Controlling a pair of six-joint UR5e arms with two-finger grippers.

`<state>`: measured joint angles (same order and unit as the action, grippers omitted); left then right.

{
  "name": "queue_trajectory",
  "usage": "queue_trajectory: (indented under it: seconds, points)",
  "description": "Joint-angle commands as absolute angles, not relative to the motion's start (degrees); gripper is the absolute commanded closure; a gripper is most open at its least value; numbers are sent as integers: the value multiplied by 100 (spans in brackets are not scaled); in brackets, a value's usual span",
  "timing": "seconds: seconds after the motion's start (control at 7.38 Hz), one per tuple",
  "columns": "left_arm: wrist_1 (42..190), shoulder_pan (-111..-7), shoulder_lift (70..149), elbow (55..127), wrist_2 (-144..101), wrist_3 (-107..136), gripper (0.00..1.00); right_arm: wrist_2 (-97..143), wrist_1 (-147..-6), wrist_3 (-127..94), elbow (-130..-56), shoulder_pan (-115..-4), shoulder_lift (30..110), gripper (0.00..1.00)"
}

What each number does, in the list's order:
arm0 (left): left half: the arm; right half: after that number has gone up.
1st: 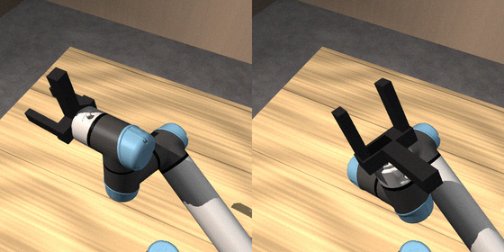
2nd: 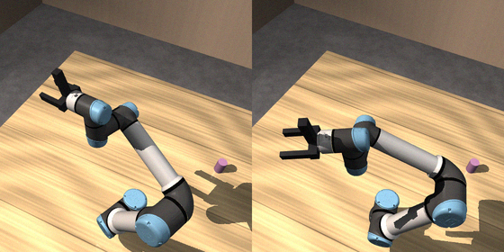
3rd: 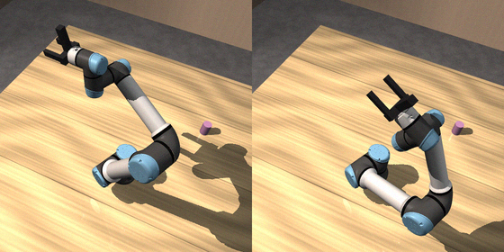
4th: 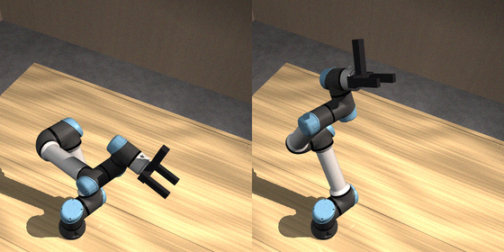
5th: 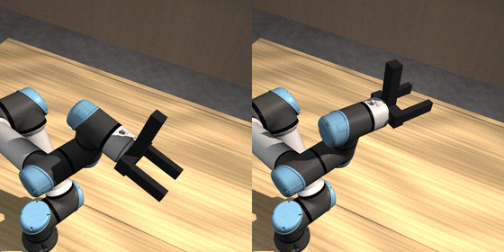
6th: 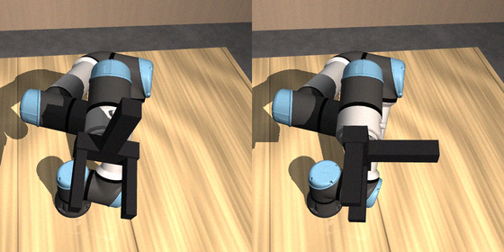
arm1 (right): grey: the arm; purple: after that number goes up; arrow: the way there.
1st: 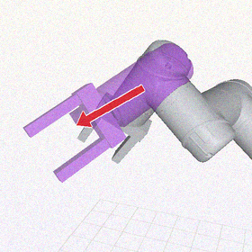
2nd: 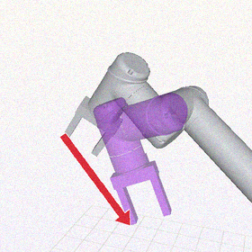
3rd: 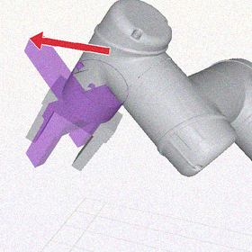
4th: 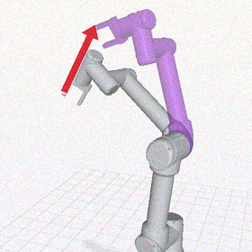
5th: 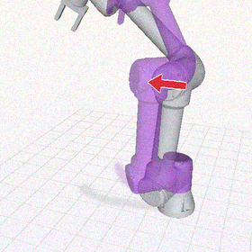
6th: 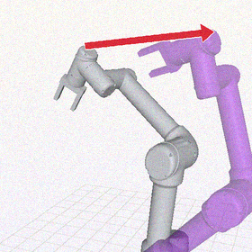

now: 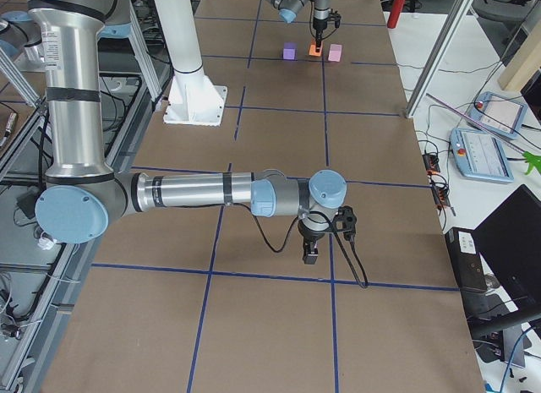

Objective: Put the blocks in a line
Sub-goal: 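Carry the orange cube with the left gripper between the pink and purple cubes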

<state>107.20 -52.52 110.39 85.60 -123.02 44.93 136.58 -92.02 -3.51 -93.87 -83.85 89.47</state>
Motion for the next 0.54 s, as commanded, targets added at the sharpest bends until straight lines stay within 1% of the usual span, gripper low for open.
queue_trajectory:
  seconds: [0.0,0.14,0.27,0.41]
  points:
    - [10723,-5055,11013,8543,-12410,4500,52,13658,-9202,-352,-9387,-8385,8947,0]
    - [10723,-5054,10995,8552,-12410,4500,23,13658,-9202,-352,-9387,-8385,8947,0]
    - [10714,-5054,10969,8587,-12410,4526,0,13658,-9202,-352,-9387,-8385,8947,0]
    - [10705,-5097,10951,8648,-12410,4570,0,13658,-9202,-352,-9387,-8385,8947,0]
